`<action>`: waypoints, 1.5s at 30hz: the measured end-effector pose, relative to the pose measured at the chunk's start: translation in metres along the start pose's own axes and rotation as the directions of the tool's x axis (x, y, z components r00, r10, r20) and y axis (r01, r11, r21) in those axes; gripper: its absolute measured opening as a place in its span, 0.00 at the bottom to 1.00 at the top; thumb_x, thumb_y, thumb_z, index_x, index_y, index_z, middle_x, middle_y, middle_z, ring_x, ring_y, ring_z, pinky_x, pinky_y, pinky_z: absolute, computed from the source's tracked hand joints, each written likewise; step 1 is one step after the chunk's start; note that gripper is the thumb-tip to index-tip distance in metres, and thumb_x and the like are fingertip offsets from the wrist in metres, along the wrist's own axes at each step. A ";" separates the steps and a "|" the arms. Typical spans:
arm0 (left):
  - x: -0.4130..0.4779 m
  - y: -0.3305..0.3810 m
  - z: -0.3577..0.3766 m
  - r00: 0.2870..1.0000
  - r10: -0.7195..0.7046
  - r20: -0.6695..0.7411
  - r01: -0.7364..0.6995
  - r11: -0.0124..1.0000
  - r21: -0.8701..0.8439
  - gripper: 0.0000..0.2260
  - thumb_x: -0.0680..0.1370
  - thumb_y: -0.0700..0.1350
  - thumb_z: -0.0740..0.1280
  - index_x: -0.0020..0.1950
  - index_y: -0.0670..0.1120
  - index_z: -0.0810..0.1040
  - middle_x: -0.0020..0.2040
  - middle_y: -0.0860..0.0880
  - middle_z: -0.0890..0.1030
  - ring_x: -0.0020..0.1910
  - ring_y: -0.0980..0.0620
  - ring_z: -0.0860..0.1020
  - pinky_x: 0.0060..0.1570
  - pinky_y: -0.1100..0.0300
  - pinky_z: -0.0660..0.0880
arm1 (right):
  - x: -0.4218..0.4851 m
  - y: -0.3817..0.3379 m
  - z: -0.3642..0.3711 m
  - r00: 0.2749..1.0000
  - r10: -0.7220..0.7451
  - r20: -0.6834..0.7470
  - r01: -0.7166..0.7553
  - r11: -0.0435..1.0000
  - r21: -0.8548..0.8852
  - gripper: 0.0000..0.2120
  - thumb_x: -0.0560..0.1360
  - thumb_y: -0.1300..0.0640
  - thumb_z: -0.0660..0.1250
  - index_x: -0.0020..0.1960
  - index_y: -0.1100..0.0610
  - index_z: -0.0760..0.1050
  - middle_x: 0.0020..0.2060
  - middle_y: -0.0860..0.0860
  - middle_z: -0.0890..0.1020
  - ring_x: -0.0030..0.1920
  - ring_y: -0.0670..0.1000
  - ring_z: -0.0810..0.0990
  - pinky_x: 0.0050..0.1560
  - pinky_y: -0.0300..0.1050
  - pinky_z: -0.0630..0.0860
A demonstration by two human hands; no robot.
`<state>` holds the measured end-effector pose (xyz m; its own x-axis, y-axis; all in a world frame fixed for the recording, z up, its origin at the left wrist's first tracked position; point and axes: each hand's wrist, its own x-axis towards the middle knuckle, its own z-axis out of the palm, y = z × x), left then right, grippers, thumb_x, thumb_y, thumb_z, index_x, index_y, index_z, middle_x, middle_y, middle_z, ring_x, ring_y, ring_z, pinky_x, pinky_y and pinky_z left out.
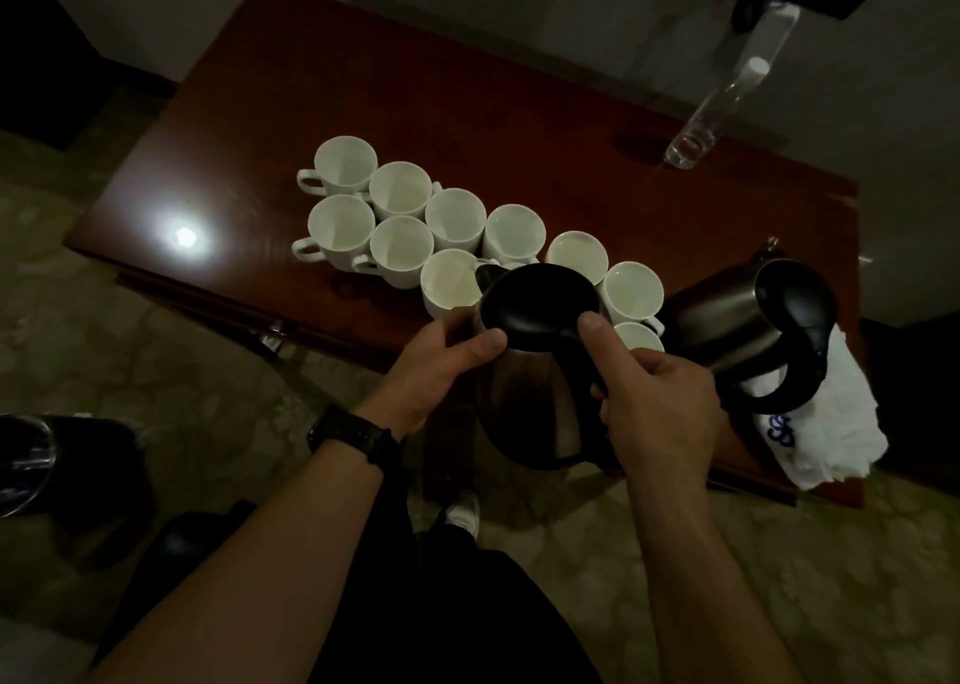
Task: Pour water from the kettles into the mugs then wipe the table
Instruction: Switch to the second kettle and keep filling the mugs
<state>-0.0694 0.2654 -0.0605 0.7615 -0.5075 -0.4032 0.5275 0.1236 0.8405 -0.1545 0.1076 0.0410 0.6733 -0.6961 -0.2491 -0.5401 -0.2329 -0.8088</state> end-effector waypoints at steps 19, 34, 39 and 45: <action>-0.001 -0.007 0.000 0.998 0.039 0.056 -0.045 0.994 0.101 0.34 0.51 0.65 0.85 0.55 0.69 0.82 0.64 0.56 0.83 0.68 0.51 0.78 0.71 0.41 0.72 | 0.002 0.001 -0.008 1.000 0.006 0.010 -0.006 0.999 -0.033 0.30 0.61 0.22 0.65 0.29 0.50 0.81 0.20 0.50 0.77 0.20 0.46 0.73 0.30 0.47 0.71; -0.001 -0.006 -0.005 0.993 0.066 0.101 -0.081 0.986 0.147 0.42 0.52 0.60 0.87 0.65 0.62 0.77 0.68 0.53 0.81 0.70 0.51 0.77 0.72 0.40 0.71 | 0.000 -0.005 -0.008 1.000 -0.012 0.025 0.013 0.999 -0.042 0.29 0.61 0.21 0.64 0.29 0.48 0.80 0.22 0.51 0.78 0.22 0.48 0.75 0.30 0.50 0.73; 0.000 -0.007 -0.007 0.994 0.051 0.093 -0.065 0.986 0.156 0.39 0.53 0.61 0.87 0.62 0.69 0.78 0.68 0.55 0.80 0.70 0.52 0.76 0.72 0.41 0.71 | 0.000 -0.007 -0.008 0.999 -0.018 0.035 0.019 0.999 -0.040 0.27 0.61 0.21 0.64 0.28 0.45 0.80 0.21 0.49 0.78 0.22 0.45 0.74 0.29 0.46 0.72; 0.000 -0.008 -0.011 0.995 0.032 0.097 -0.048 0.984 0.170 0.41 0.54 0.61 0.87 0.65 0.66 0.77 0.69 0.54 0.79 0.71 0.50 0.76 0.71 0.39 0.72 | -0.001 -0.008 -0.008 0.999 -0.019 0.037 0.021 0.999 -0.038 0.29 0.61 0.21 0.64 0.27 0.47 0.79 0.21 0.50 0.78 0.21 0.46 0.73 0.29 0.47 0.72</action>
<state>-0.0694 0.2737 -0.0708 0.7378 -0.5836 -0.3393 0.4187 0.0013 0.9081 -0.1547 0.1051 0.0517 0.7018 -0.6659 -0.2529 -0.5446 -0.2727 -0.7931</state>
